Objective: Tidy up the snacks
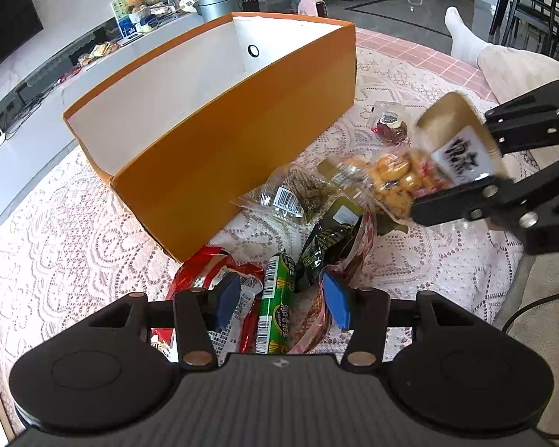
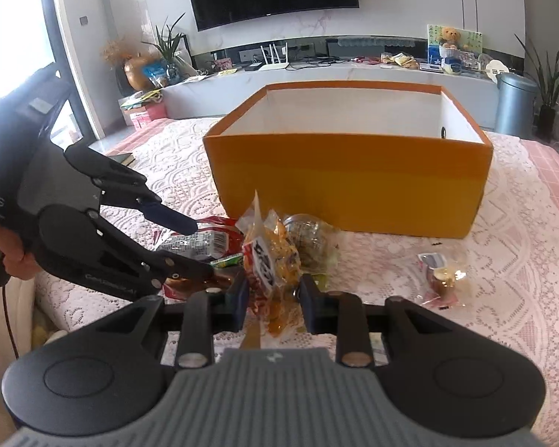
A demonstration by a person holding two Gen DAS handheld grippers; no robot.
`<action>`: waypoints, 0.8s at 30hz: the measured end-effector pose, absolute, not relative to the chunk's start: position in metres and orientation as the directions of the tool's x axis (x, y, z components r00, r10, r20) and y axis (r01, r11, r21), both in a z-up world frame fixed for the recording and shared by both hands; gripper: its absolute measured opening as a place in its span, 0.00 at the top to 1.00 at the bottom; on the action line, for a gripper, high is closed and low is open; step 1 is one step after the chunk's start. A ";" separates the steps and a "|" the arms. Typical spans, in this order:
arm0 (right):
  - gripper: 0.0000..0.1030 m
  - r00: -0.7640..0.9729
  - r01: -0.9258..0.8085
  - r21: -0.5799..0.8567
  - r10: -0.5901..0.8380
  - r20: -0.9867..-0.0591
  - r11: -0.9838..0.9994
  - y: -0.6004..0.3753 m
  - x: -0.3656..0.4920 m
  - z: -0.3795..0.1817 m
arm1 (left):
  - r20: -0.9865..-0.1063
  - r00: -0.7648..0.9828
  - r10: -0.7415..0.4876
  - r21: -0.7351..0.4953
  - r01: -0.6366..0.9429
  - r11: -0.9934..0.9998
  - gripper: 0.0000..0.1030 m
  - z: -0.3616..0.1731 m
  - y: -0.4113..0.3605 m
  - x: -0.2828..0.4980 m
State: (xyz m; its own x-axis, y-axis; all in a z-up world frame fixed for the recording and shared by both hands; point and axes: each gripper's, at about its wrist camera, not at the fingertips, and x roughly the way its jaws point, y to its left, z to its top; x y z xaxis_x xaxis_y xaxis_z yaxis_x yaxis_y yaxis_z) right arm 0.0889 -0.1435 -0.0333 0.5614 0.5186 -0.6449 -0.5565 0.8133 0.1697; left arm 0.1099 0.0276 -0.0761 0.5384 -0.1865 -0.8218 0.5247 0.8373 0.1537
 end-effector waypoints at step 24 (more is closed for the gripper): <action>0.75 0.592 -0.490 0.179 0.476 -0.650 0.853 -0.135 0.104 -0.048 | -0.801 0.570 -0.183 0.285 0.632 0.721 0.37 -0.079 0.021 0.102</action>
